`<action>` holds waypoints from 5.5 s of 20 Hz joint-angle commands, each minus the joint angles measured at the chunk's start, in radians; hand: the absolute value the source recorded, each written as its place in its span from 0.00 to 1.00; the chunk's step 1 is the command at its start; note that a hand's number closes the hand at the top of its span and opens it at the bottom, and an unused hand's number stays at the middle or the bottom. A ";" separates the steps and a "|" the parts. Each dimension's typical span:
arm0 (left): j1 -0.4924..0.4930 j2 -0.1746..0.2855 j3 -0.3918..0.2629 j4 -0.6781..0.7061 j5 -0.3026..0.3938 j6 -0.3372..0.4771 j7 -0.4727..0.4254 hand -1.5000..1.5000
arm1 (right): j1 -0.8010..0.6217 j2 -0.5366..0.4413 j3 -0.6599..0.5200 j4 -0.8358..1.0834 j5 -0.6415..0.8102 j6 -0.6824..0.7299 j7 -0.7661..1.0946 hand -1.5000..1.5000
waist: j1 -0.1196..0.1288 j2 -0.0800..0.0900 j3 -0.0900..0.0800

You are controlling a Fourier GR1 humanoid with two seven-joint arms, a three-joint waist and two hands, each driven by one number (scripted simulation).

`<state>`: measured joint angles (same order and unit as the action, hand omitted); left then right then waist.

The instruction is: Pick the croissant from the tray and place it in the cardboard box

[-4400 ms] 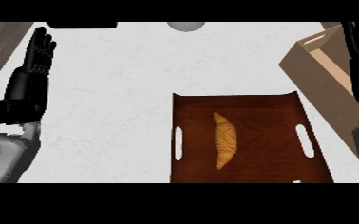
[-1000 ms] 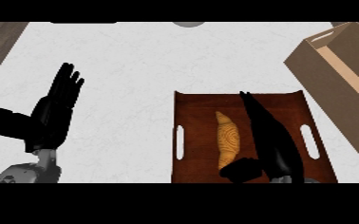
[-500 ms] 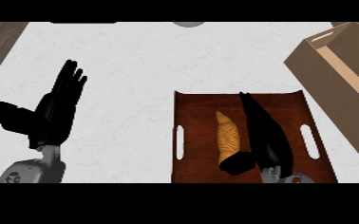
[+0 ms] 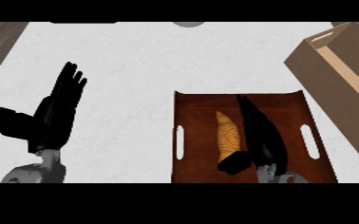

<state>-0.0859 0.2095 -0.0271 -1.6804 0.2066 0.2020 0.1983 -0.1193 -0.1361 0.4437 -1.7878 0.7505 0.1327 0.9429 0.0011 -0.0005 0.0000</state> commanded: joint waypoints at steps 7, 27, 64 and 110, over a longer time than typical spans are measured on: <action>-0.082 -0.047 0.035 0.076 -0.058 -0.017 0.009 0.50 | 0.017 0.067 -0.029 0.085 0.074 -0.012 -0.085 0.00 | -0.002 0.000 0.000; -0.050 -0.095 0.077 0.080 -0.081 -0.066 -0.015 0.50 | -0.011 0.094 -0.015 0.217 0.211 -0.020 -0.219 1.00 | 0.000 0.001 0.000; 0.020 -0.083 0.098 -0.015 -0.077 -0.098 0.021 0.50 | -0.049 0.034 0.031 -0.687 0.401 0.273 -0.198 1.00 | -0.002 -0.002 -0.001; -0.038 -0.092 0.099 0.014 -0.100 -0.109 0.037 0.50 | -0.429 -0.368 -0.906 0.691 0.104 -0.174 -1.169 0.00 | 0.011 0.003 0.002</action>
<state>-0.1155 0.1049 0.0668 -1.6613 0.1079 0.0945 0.2171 -0.5197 -0.5715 -0.4033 -1.0994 0.9310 0.0834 -0.1612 0.0118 -0.0041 -0.0098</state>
